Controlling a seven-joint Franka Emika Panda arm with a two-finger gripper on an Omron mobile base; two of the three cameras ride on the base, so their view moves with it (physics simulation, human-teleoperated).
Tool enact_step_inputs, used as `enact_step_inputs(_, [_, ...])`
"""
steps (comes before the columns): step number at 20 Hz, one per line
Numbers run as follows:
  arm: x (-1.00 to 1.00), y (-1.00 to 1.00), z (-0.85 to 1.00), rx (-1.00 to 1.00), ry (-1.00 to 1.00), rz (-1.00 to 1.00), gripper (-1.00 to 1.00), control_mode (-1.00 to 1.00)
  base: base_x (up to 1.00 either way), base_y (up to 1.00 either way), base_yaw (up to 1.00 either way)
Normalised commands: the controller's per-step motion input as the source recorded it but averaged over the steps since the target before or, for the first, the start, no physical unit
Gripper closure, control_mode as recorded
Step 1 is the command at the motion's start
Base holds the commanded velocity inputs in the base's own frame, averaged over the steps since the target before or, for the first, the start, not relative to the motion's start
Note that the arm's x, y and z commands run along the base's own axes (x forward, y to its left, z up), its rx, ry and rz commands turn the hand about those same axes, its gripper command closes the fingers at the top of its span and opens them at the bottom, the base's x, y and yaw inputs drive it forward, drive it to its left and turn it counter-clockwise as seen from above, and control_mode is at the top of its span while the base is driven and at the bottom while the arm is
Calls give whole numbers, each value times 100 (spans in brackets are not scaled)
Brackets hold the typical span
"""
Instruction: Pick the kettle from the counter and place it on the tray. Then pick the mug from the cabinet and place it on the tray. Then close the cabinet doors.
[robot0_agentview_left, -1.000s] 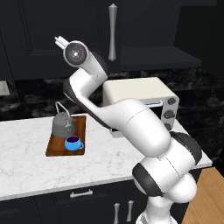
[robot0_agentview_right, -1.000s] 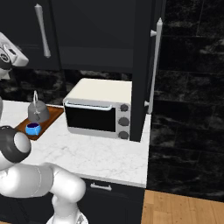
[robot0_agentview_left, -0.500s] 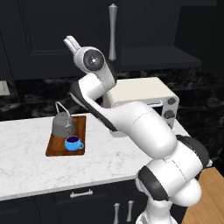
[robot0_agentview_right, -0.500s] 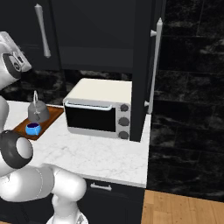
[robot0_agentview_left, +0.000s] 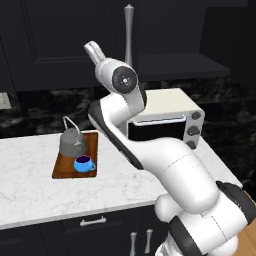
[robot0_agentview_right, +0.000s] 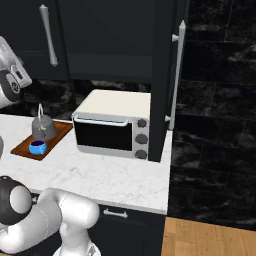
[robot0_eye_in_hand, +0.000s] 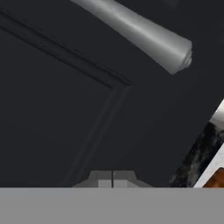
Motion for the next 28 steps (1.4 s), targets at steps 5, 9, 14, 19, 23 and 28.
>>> enact_step_inputs(5, [-100, -58, 33, 5, 5, 1, 100, -100, 0, 0, 0])
enact_step_inputs(9, [-100, -85, 36, 10, 18, 2, 100, -100, 0, 0, 0])
enact_step_inputs(14, [-69, -85, 1, 18, -1, 4, 100, -100, 0, 0, 0])
enact_step_inputs(19, [-84, -83, -8, 20, -1, 9, 100, -100, 0, 0, 0])
enact_step_inputs(23, [-93, -84, -8, 21, 0, 0, 100, -100, 0, 0, 0])
enact_step_inputs(28, [-77, -69, 0, 22, 15, -8, 100, -100, 0, 0, 0])
